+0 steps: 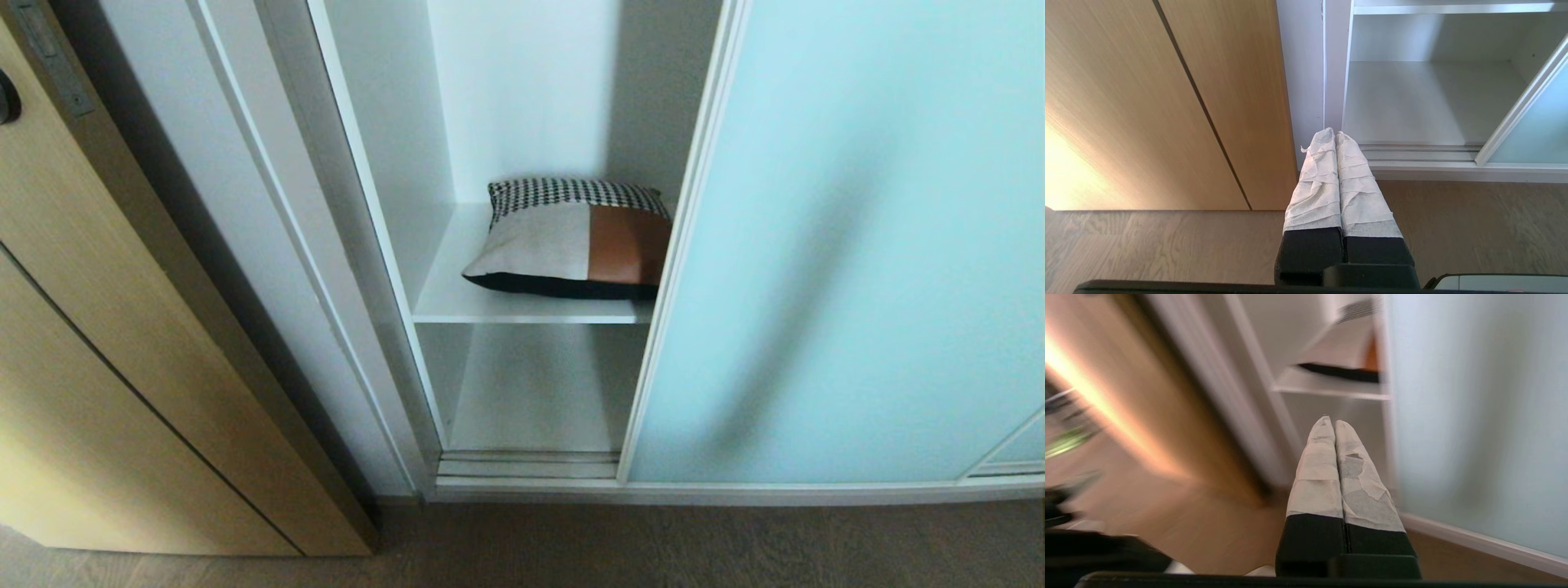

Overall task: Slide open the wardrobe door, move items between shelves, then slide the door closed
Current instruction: Open the door

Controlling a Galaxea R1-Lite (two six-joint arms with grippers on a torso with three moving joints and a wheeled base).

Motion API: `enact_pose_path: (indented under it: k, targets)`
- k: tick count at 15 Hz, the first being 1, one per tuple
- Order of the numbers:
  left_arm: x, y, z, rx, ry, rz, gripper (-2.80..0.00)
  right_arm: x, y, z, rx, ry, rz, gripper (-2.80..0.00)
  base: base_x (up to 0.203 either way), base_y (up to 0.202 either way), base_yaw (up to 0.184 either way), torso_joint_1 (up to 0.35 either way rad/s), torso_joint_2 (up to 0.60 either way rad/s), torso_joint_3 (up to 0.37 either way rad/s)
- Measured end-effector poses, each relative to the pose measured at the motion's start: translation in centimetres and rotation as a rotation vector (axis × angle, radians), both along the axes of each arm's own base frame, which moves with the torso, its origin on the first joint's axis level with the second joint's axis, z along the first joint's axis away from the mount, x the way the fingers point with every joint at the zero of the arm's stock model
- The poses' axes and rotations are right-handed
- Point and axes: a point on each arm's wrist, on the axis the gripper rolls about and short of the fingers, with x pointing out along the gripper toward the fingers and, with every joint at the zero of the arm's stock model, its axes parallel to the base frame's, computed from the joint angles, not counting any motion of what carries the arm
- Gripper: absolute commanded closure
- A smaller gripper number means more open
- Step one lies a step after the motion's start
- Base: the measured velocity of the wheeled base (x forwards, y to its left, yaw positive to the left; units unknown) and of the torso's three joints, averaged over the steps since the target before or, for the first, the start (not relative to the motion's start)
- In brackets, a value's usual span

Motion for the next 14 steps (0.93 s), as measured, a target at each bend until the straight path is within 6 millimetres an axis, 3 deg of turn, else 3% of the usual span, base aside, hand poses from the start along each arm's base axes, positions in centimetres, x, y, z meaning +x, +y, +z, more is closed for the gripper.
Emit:
enact_pose_path:
  k: [4, 8, 14]
  targets:
    - [0.0, 0.0, 0.0, 0.0, 0.0, 0.0, 0.0, 7.1, 0.7, 2.8, 0.0, 0.067, 0.175, 0.0, 0.0, 0.0, 0.0, 0.0, 0.0, 0.0]
    - [0.0, 0.0, 0.0, 0.0, 0.0, 0.0, 0.0, 13.7, 3.0, 3.3, -0.002, 0.082, 0.305, 0.0, 0.0, 0.0, 0.0, 0.0, 0.0, 0.0]
    - [0.0, 0.0, 0.0, -0.001, 0.0, 0.0, 0.0, 19.7, 7.7, 2.2, -0.012, 0.13, 0.388, 0.0, 0.0, 0.0, 0.0, 0.0, 0.0, 0.0]
